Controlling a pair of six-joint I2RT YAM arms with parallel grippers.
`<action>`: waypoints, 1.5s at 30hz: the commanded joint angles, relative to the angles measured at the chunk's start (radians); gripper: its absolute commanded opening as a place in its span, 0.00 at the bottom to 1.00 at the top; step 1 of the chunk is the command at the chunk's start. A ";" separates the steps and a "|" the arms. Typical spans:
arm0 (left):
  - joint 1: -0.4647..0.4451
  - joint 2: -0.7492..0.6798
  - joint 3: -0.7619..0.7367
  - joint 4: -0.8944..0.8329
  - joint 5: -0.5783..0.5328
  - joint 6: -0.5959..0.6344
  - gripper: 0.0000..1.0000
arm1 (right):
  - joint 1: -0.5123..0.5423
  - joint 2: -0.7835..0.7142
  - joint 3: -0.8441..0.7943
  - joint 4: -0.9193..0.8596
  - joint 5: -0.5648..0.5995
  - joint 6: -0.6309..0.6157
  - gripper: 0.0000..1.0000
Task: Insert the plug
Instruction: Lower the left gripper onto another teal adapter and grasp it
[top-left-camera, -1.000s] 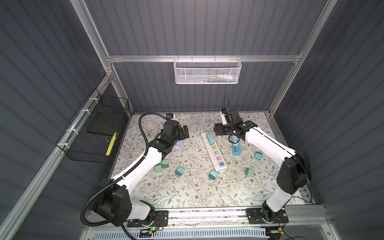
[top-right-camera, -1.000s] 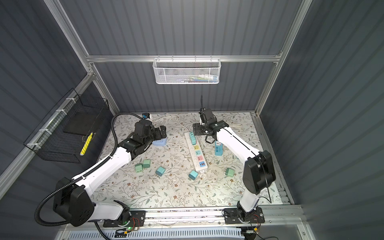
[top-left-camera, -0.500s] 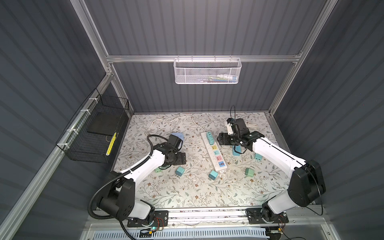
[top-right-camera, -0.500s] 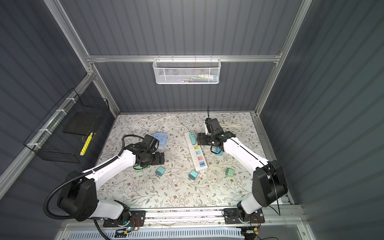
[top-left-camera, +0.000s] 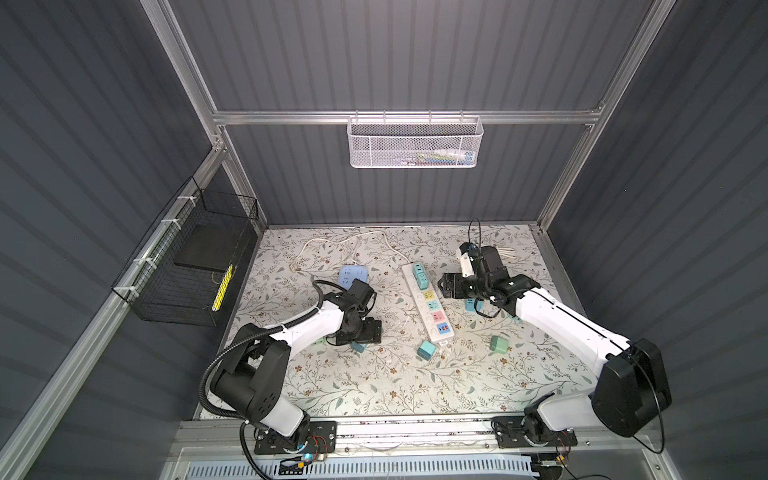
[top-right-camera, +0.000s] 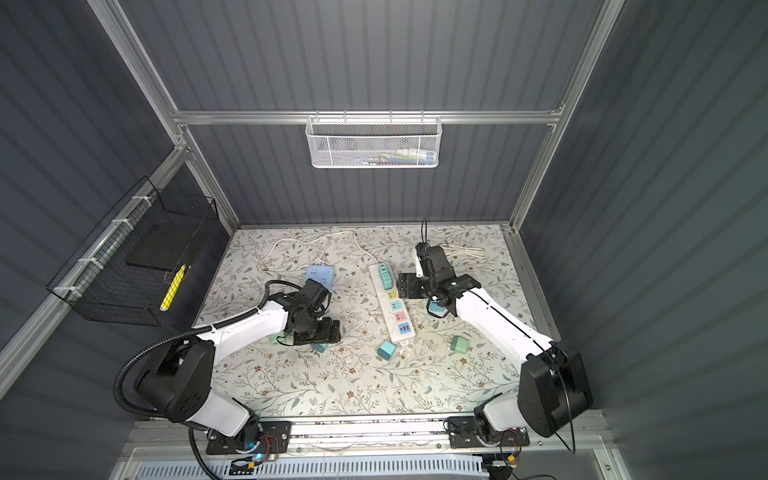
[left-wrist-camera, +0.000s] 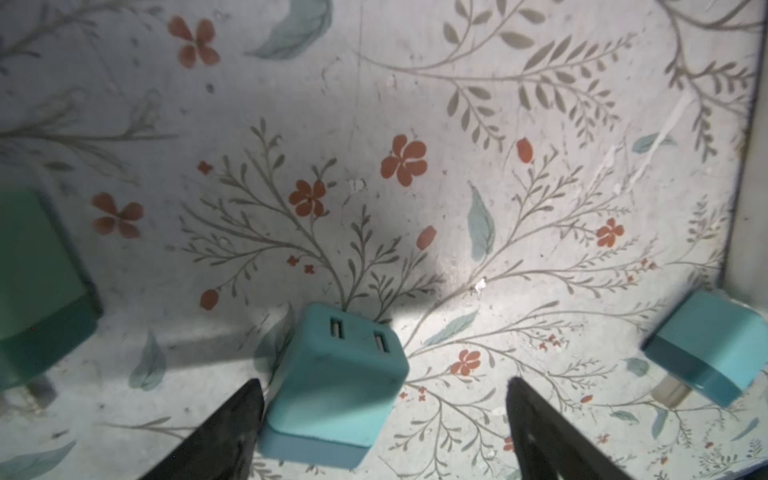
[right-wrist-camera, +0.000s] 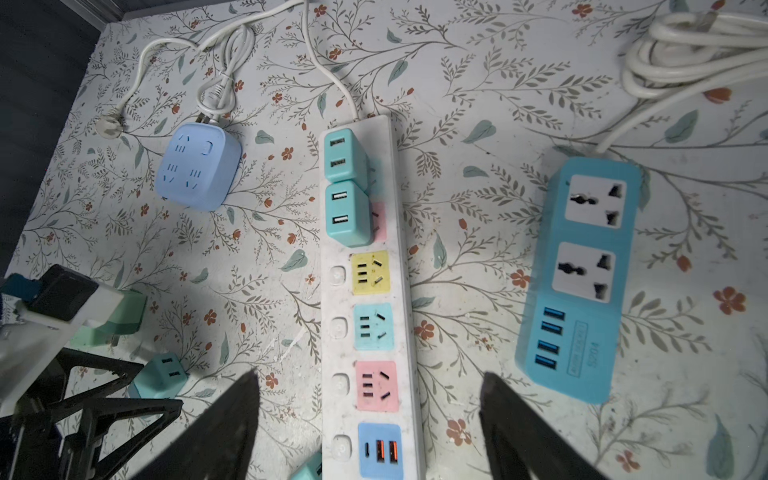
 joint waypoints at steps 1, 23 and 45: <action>-0.037 0.008 0.030 -0.013 -0.013 -0.007 0.91 | -0.002 -0.035 -0.031 0.017 0.014 -0.005 0.84; -0.193 -0.001 0.025 -0.145 -0.274 -0.198 0.75 | -0.004 -0.103 -0.087 0.038 -0.018 -0.006 0.80; -0.202 0.059 -0.020 -0.041 -0.201 -0.149 0.56 | -0.005 -0.030 -0.062 0.019 -0.051 0.000 0.74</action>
